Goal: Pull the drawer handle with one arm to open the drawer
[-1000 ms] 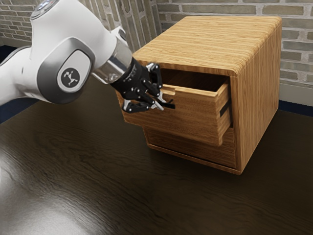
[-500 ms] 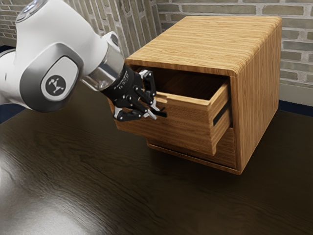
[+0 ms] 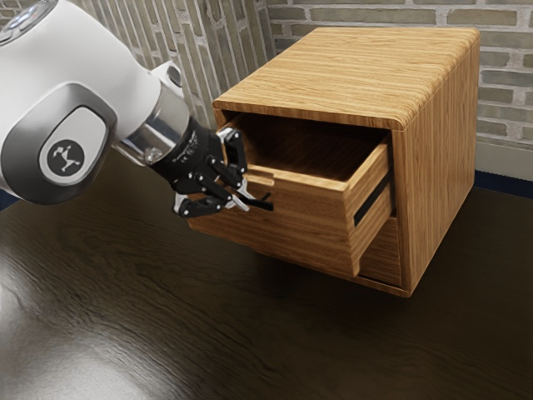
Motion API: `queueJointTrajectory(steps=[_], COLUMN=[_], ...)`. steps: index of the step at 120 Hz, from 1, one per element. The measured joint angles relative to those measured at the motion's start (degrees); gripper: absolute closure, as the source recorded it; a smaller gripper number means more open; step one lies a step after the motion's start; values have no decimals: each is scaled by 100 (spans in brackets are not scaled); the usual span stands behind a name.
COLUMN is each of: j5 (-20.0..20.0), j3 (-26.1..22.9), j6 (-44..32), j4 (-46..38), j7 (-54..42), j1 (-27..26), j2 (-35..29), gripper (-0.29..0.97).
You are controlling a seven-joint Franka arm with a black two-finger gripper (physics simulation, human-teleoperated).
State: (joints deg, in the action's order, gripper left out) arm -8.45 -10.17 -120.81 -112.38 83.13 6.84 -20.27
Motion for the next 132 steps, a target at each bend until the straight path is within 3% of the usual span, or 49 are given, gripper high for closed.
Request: queueJointTrajectory(steps=[42, 132], j5=[2, -5], j3=[-20, -30], j6=[141, 422], j4=[-398, -734], j7=[20, 80], j1=[136, 264], j2=[-626, -1074], gripper=[78, 79])
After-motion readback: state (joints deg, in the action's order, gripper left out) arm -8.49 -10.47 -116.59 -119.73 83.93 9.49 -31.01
